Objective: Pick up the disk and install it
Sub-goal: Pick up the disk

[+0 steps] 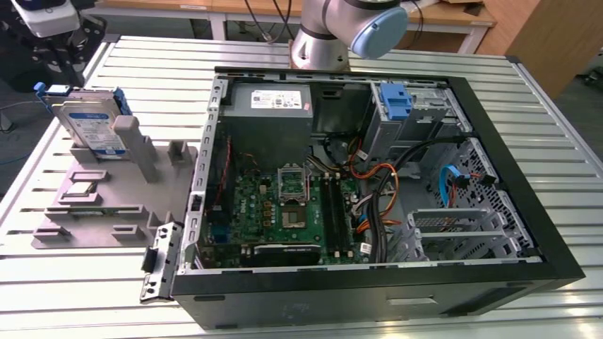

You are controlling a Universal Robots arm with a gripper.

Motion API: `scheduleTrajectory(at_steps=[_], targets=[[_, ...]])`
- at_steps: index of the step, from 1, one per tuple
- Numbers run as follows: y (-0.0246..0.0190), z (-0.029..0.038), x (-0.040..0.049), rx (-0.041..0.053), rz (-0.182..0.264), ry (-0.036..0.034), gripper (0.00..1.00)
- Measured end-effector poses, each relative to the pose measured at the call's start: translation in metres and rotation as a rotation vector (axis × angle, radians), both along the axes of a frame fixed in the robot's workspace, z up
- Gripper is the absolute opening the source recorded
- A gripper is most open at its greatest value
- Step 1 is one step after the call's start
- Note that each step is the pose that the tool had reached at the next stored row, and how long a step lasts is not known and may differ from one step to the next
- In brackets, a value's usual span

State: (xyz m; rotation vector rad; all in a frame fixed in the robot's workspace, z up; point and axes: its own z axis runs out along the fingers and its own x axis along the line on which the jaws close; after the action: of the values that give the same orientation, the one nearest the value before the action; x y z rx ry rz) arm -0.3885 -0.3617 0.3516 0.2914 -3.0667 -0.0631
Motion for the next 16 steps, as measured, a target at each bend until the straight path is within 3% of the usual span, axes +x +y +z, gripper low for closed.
scheduleTrajectory(at_steps=[16], targets=[[0.0000,-0.0009,0.0000,0.0023,0.257,-0.0011,0.10]])
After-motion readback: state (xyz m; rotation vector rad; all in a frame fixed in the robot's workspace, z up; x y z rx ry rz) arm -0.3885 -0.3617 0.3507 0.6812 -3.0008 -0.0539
